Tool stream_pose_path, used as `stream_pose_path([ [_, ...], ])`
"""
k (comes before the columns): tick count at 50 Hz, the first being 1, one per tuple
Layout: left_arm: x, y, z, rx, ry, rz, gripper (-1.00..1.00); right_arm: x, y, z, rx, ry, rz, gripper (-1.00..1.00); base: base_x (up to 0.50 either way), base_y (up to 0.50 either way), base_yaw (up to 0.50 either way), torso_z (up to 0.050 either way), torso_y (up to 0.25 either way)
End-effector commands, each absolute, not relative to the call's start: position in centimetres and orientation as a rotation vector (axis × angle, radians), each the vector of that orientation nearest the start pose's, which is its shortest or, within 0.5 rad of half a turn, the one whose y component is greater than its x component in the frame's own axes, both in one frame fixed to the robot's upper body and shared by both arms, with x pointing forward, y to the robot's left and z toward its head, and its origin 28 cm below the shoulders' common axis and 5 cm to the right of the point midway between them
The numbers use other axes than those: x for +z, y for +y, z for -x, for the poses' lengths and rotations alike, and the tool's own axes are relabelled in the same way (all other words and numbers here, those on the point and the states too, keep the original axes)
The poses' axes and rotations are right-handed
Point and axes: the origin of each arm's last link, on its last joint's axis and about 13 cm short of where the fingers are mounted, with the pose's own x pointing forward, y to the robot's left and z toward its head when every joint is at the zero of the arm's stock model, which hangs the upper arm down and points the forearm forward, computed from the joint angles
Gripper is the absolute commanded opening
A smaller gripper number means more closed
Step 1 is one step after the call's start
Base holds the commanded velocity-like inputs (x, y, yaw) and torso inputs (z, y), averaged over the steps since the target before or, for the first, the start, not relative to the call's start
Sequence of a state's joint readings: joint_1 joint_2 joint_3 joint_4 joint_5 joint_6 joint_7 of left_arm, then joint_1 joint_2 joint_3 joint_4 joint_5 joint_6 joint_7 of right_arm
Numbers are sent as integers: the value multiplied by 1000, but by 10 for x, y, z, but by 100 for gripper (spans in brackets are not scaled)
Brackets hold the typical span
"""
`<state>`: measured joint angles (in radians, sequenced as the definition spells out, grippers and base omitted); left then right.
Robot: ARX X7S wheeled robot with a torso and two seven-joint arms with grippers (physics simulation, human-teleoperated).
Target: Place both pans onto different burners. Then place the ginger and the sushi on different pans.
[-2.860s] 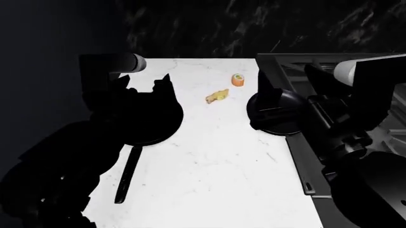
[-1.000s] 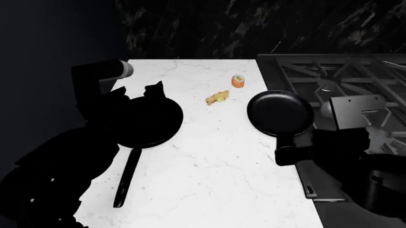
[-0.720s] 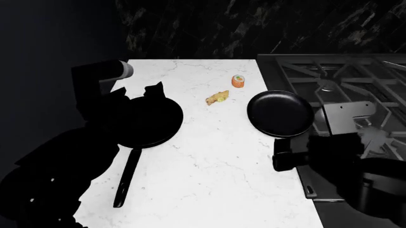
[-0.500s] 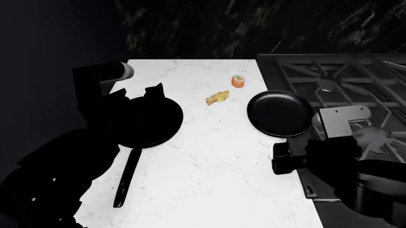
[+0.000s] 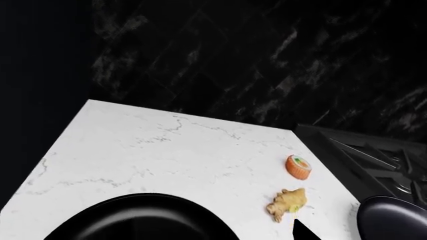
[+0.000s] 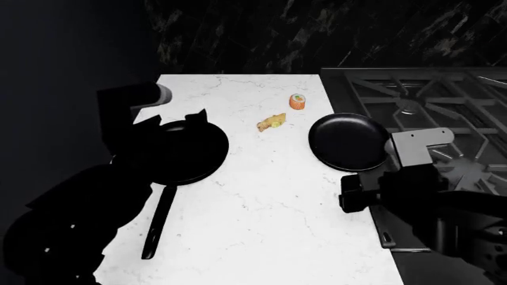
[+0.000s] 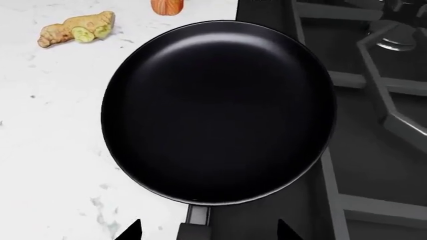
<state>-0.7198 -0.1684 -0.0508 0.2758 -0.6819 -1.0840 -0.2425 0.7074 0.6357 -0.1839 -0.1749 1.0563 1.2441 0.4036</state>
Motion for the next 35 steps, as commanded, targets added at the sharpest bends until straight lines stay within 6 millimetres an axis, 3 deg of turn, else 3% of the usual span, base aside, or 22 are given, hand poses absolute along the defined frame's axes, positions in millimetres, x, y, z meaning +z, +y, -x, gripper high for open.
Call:
stream_pose_path([
  [1, 199, 212, -296, -202, 117, 235, 100, 159, -171, -270, 168, 617, 56, -100, 0, 0, 0, 0, 0],
  [22, 201, 213, -295, -196, 115, 235, 100, 167, -168, -266, 192, 557, 40, -100, 0, 0, 0, 0, 0],
  [35, 203, 213, -294, -194, 109, 237, 100, 192, -163, -262, 212, 401, -22, -100, -1, 0, 0, 0, 0],
])
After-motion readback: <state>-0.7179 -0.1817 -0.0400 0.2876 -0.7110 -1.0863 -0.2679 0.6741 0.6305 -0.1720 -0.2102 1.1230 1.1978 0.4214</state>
